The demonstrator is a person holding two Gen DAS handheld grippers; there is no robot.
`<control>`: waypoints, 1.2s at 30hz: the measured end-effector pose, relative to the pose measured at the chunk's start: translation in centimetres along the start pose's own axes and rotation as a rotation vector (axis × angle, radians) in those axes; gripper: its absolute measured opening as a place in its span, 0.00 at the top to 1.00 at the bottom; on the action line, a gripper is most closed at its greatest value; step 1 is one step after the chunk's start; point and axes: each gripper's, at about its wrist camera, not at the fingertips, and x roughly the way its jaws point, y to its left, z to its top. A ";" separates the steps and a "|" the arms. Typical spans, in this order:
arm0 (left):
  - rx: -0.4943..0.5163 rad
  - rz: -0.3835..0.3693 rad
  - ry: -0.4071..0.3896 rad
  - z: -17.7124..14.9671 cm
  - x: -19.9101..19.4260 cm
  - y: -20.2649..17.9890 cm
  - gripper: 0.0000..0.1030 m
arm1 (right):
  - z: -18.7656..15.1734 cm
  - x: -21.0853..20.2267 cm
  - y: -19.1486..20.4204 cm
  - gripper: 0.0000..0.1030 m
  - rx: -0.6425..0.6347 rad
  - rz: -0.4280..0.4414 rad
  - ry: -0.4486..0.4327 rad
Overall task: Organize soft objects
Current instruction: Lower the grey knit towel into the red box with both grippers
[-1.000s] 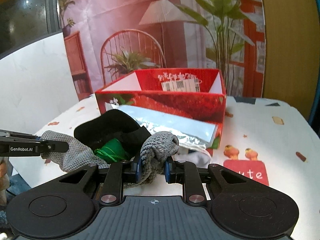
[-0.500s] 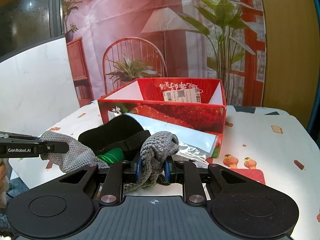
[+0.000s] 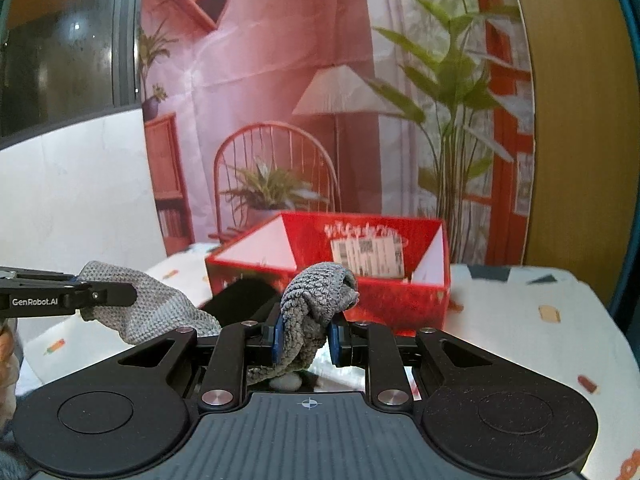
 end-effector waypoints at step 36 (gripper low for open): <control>0.066 0.055 0.326 9.0 21.3 1.2 0.85 | 6.8 19.6 -7.9 0.81 0.083 -0.068 0.266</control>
